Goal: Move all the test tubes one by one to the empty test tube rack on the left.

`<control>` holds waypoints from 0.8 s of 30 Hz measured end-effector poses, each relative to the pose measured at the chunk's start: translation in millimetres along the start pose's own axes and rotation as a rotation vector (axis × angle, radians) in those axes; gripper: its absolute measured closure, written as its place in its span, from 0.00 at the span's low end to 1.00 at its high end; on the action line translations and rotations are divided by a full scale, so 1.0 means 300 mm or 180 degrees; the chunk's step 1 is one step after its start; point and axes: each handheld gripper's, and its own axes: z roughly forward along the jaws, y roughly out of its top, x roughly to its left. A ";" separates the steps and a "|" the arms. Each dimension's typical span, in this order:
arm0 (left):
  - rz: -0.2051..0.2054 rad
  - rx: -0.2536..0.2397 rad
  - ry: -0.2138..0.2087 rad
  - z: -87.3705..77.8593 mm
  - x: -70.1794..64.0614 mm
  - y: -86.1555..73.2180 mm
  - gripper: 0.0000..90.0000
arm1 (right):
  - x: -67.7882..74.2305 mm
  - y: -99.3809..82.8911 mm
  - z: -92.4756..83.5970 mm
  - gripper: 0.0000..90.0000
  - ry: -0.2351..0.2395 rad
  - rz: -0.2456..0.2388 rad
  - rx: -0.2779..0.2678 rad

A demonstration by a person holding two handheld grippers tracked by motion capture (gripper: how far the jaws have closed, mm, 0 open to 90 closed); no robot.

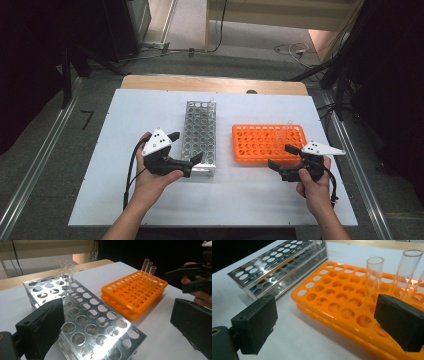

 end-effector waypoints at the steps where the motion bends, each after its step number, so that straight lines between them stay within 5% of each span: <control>1: -0.0010 -0.0001 0.0004 -0.002 -0.003 -0.010 0.00 | -0.003 0.003 0.005 0.04 -0.0034 0.0017 0.0005; 6: -0.0077 0.0033 -0.0031 -0.011 -0.014 -0.043 0.00 | -0.027 0.002 0.041 0.09 -0.0200 0.0092 0.0039; 15: -0.0110 0.0027 -0.0017 -0.035 -0.013 -0.060 0.00 | -0.058 0.007 0.109 0.42 -0.0667 0.0212 0.0185; 24: -0.0134 0.0016 -0.0005 -0.040 -0.003 -0.063 0.00 | -0.070 -0.006 0.138 0.63 -0.0862 0.0260 0.0103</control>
